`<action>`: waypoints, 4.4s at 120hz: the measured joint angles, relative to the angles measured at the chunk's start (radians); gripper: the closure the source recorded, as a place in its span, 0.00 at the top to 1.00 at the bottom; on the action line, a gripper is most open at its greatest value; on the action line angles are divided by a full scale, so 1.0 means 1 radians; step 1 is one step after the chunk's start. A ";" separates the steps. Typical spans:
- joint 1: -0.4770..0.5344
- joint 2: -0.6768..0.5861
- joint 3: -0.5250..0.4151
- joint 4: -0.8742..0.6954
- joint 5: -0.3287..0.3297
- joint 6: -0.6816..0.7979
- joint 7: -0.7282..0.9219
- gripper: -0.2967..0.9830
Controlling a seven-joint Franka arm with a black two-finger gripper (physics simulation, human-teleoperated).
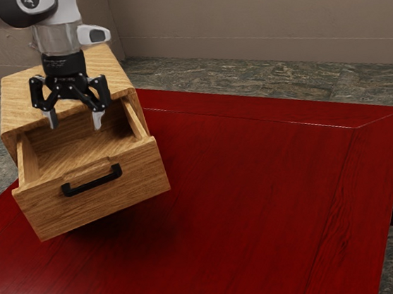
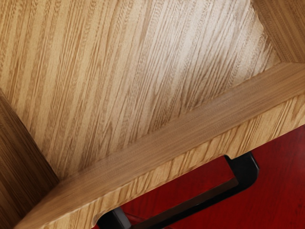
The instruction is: Push the drawer handle with one arm to close the drawer
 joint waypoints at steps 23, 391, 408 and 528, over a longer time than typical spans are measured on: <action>0.022 -0.062 -0.029 0.004 0.002 0.101 -0.102 0.77; 0.071 -0.033 0.142 -0.402 -0.031 0.687 -0.431 0.15; 0.069 -0.011 0.142 -0.374 -0.016 0.687 -0.411 0.15; 0.038 0.002 0.189 -0.378 -0.017 0.687 -0.298 0.15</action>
